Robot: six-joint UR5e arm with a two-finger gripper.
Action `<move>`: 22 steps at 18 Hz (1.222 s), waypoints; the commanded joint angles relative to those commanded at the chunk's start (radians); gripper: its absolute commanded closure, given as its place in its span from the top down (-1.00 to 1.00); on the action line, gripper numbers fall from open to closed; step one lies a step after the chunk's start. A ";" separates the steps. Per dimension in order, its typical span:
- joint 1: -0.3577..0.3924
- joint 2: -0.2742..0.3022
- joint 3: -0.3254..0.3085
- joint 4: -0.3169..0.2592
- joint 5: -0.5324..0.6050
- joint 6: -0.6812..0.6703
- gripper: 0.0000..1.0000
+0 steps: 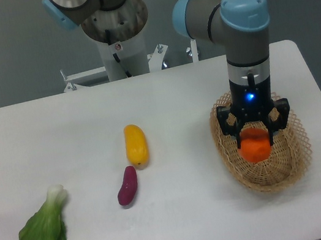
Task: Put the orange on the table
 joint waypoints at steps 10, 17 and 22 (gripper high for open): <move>-0.121 -0.012 -0.014 0.000 0.109 -0.136 0.10; -0.288 -0.101 -0.011 0.015 0.253 -0.339 0.10; -0.357 -0.172 0.009 0.015 0.287 -0.373 0.10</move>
